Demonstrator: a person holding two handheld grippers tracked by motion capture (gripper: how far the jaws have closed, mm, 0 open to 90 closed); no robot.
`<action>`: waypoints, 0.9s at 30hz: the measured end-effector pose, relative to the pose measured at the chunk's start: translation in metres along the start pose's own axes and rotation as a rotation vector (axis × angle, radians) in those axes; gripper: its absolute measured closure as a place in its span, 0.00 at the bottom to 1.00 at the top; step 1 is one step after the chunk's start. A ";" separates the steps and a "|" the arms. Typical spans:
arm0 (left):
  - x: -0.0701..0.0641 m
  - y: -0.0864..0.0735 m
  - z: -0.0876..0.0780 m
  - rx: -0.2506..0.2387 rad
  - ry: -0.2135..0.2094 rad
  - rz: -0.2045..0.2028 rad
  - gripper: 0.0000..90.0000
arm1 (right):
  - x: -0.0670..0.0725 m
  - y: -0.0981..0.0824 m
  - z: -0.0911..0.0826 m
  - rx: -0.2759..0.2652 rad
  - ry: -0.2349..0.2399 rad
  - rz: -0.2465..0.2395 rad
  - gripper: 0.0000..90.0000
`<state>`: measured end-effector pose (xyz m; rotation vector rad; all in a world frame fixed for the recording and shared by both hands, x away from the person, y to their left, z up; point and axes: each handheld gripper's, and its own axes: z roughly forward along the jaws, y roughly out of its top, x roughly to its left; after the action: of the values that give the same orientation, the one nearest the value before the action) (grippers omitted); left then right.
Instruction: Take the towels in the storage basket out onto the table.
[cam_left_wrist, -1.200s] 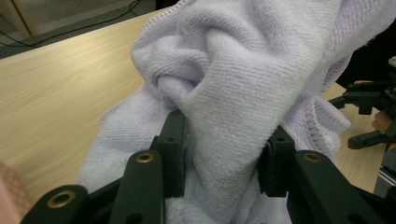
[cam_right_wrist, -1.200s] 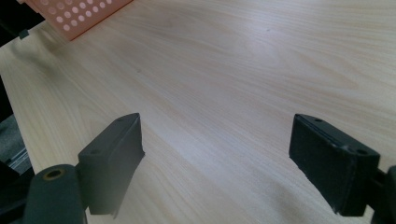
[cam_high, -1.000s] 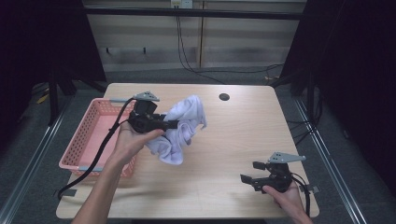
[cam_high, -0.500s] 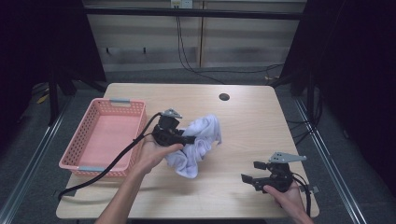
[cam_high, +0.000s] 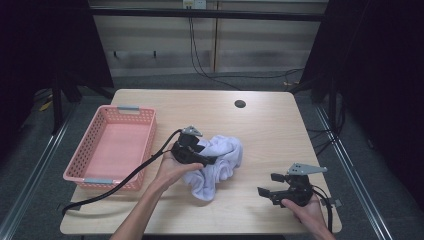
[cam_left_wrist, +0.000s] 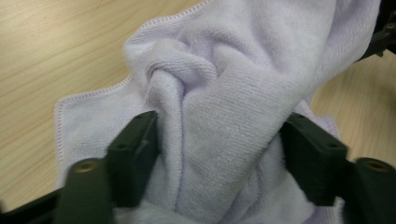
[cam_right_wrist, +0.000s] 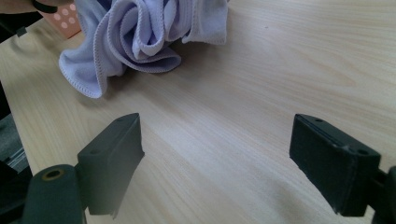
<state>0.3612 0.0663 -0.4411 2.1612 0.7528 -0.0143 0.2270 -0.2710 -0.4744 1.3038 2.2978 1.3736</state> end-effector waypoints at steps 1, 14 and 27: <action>-0.001 0.000 -0.003 -0.005 -0.001 0.003 0.30 | 0.000 0.000 0.000 0.000 0.000 0.000 0.19; -0.020 -0.012 -0.056 -0.112 0.002 0.036 0.34 | 0.016 0.015 -0.001 -0.048 0.060 -0.028 0.29; -0.021 -0.061 -0.079 -0.123 0.036 -0.002 0.42 | 0.070 0.064 0.075 0.033 0.212 -0.197 0.45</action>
<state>0.2931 0.1414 -0.4265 2.0489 0.7562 0.0681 0.2616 -0.1587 -0.4475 0.9487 2.5157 1.4742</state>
